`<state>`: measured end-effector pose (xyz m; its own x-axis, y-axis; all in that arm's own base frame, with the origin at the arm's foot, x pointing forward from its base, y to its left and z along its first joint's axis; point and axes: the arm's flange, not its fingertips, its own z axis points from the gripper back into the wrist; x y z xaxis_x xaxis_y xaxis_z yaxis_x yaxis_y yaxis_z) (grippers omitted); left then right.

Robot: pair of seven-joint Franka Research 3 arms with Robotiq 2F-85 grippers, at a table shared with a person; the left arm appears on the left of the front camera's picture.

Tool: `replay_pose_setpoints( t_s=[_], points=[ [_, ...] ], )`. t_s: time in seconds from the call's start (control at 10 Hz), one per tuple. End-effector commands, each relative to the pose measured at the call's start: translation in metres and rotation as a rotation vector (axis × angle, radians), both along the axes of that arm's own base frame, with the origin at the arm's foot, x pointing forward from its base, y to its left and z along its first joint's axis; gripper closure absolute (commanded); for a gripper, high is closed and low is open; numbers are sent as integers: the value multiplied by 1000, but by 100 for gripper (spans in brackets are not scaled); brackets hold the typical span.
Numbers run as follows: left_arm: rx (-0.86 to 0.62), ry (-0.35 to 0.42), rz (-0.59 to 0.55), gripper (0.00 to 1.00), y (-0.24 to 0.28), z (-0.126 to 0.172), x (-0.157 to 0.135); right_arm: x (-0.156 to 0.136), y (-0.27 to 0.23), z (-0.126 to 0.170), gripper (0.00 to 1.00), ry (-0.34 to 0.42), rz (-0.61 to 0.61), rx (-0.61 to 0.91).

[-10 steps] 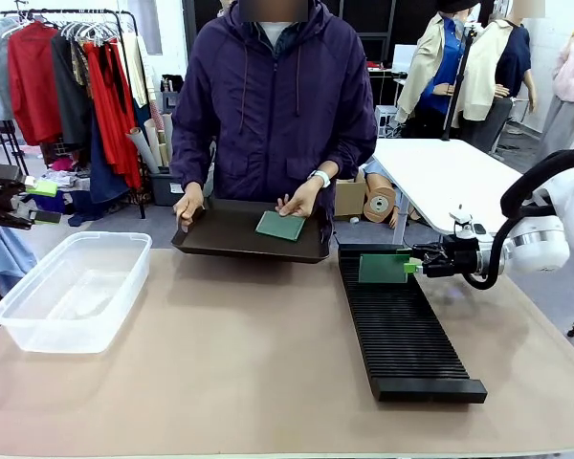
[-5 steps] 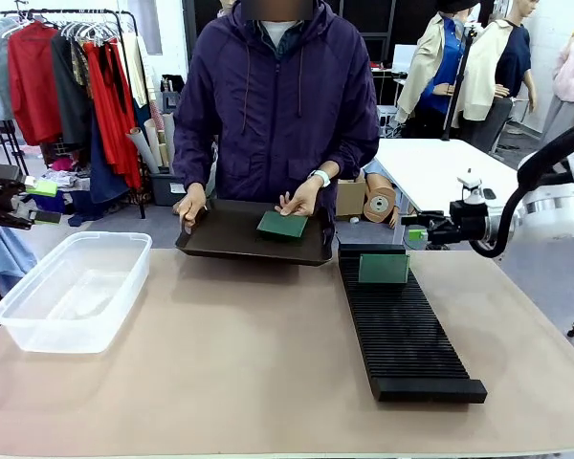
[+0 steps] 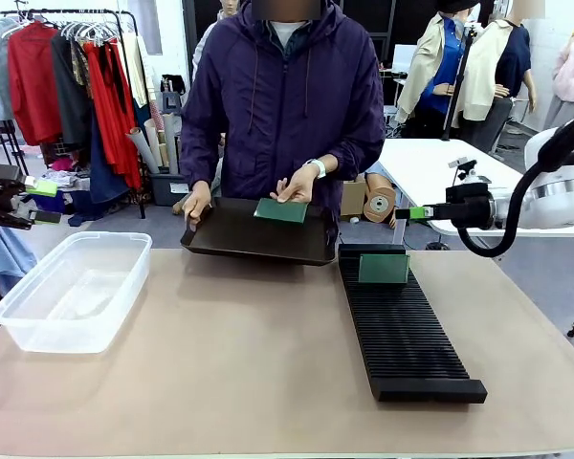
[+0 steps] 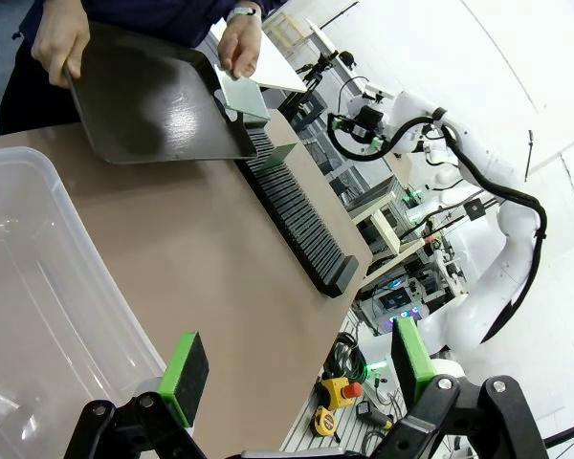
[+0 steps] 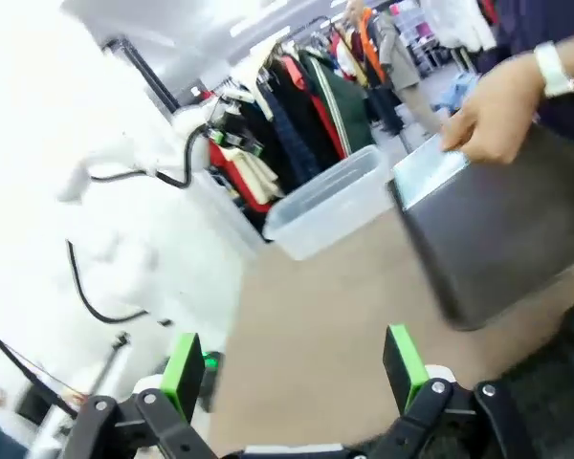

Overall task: Sort PCBs into racks and boxes based on the side picked up.
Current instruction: Pick up the Blank PCB handed by the Human.

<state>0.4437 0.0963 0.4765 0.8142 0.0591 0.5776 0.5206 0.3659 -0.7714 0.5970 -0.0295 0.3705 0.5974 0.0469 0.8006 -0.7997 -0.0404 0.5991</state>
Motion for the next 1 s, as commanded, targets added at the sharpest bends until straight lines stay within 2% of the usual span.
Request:
replay_pose_setpoints(
  t_s=[0.0, 0.1, 0.2, 0.6, 0.9],
  points=[
    [-1, -4, 1, 0, 0, 2, 0, -17, 8, 17, 0, 244, -1, 48],
    [-1, -4, 1, 0, 0, 2, 0, -26, 8, 21, 0, 341, 3, 47],
    [-1, -4, 1, 0, 0, 2, 0, -35, 8, 26, 0, 401, -14, 33],
    [-1, -4, 1, 0, 0, 2, 0, -69, 14, 51, 0, 518, -39, -53],
    [-1, -4, 1, 0, 0, 2, 0, -78, 21, 59, 0, 592, -29, -79]
  ],
)
